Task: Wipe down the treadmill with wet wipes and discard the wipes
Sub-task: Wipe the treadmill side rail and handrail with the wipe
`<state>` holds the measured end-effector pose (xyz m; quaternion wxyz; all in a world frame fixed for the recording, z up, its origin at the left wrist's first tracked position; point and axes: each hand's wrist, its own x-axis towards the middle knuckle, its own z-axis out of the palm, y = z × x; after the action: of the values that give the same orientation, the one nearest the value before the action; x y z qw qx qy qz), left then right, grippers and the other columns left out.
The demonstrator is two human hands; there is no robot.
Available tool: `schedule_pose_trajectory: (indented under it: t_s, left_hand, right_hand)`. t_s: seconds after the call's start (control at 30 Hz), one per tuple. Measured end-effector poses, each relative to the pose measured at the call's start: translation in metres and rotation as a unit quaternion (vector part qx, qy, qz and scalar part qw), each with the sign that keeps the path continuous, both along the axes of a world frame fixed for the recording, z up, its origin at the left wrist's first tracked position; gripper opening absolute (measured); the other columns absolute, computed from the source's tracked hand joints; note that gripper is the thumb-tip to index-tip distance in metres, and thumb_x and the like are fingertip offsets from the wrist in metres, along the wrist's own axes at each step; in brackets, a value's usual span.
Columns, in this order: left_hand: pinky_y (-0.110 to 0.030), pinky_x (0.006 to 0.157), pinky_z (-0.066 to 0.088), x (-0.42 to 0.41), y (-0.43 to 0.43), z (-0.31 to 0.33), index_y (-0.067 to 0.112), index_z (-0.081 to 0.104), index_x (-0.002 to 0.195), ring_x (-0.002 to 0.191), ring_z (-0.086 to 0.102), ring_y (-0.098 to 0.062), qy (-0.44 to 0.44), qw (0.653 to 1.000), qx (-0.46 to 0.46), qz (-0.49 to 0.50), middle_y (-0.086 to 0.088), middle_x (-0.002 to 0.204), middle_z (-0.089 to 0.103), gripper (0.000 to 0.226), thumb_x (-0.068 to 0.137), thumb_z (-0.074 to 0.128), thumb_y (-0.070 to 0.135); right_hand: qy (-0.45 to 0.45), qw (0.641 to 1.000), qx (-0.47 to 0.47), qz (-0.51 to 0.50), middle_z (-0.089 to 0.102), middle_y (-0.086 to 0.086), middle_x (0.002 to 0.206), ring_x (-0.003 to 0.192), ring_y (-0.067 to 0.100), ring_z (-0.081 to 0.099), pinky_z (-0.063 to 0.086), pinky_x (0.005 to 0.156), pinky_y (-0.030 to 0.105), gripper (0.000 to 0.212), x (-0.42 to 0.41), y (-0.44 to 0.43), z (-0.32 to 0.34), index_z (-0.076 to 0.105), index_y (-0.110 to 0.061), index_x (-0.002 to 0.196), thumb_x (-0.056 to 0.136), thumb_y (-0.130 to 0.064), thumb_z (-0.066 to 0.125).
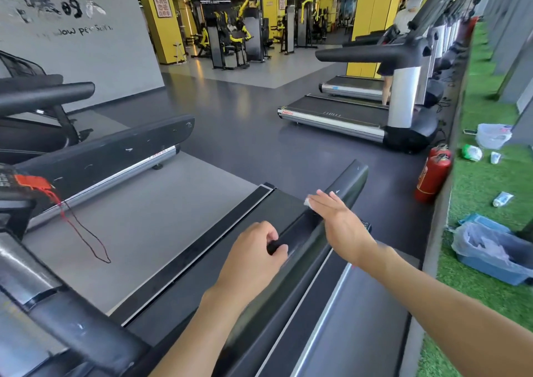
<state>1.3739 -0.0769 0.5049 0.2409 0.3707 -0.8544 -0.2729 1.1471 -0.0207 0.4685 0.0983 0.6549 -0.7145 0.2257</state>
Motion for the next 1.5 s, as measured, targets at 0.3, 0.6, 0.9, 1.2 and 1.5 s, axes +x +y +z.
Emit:
schedule_pose_trajectory:
  t_s: [0.3, 0.6, 0.9, 1.2, 1.5]
  left_hand:
    - [-0.027, 0.072, 0.053, -0.013, -0.012, 0.011, 0.025, 0.061, 0.092, 0.075, 0.061, -0.005, -0.043, 0.997, 0.057, 0.007, 0.009, 0.079, 0.064, 0.019, 0.082, 0.070, 0.038]
    - [-0.031, 0.065, 0.051, -0.025, -0.013, 0.007, 0.028, 0.057, 0.087, 0.069, 0.058, -0.014, -0.056, 0.995, 0.075, 0.023, 0.004, 0.077, 0.062, 0.027, 0.077, 0.069, 0.050]
    - [-0.036, 0.071, 0.054, -0.043, -0.015, 0.014, 0.029, 0.056, 0.090, 0.072, 0.059, -0.008, -0.052, 0.997, 0.061, 0.004, 0.007, 0.079, 0.061, 0.019, 0.080, 0.068, 0.039]
    - [-0.037, 0.070, 0.053, -0.054, -0.017, 0.005, 0.028, 0.052, 0.090, 0.072, 0.058, -0.011, -0.040, 0.997, 0.068, 0.006, 0.005, 0.077, 0.060, 0.026, 0.079, 0.070, 0.043]
    - [-0.034, 0.065, 0.050, -0.051, -0.013, 0.007, 0.024, 0.052, 0.088, 0.069, 0.052, -0.011, -0.030, 0.998, 0.061, 0.009, 0.002, 0.074, 0.058, 0.027, 0.081, 0.069, 0.044]
  right_hand:
    - [0.034, 0.988, -0.046, 0.144, 0.055, 0.008, 0.142, 0.145, 0.030, 0.035, 0.014, 0.125, 0.038, 0.069, 0.036, 0.010, -0.022, 0.058, -0.002, 0.135, 0.075, 0.023, 0.033]
    - [0.014, 0.993, -0.025, 0.110, 0.053, 0.005, 0.144, 0.146, 0.032, 0.033, 0.017, 0.124, 0.044, 0.079, -0.019, 0.001, -0.023, 0.053, -0.007, 0.141, 0.074, 0.029, 0.031]
    - [-0.289, 0.955, -0.007, 0.068, 0.065, -0.014, 0.128, 0.136, 0.003, 0.046, 0.033, 0.112, 0.016, 0.066, 0.010, 0.003, -0.004, 0.063, -0.015, 0.133, 0.085, 0.015, 0.028]
    - [-0.109, 0.982, 0.002, 0.156, 0.057, -0.006, 0.140, 0.149, 0.013, 0.028, 0.007, 0.126, 0.040, 0.069, -0.008, 0.001, -0.017, 0.058, -0.014, 0.138, 0.083, 0.013, 0.027]
    - [-0.229, 0.972, -0.049, -0.022, 0.053, -0.004, 0.144, 0.148, 0.024, 0.029, 0.013, 0.115, 0.006, 0.066, -0.061, -0.009, -0.019, 0.063, -0.015, 0.130, 0.088, 0.022, 0.028]
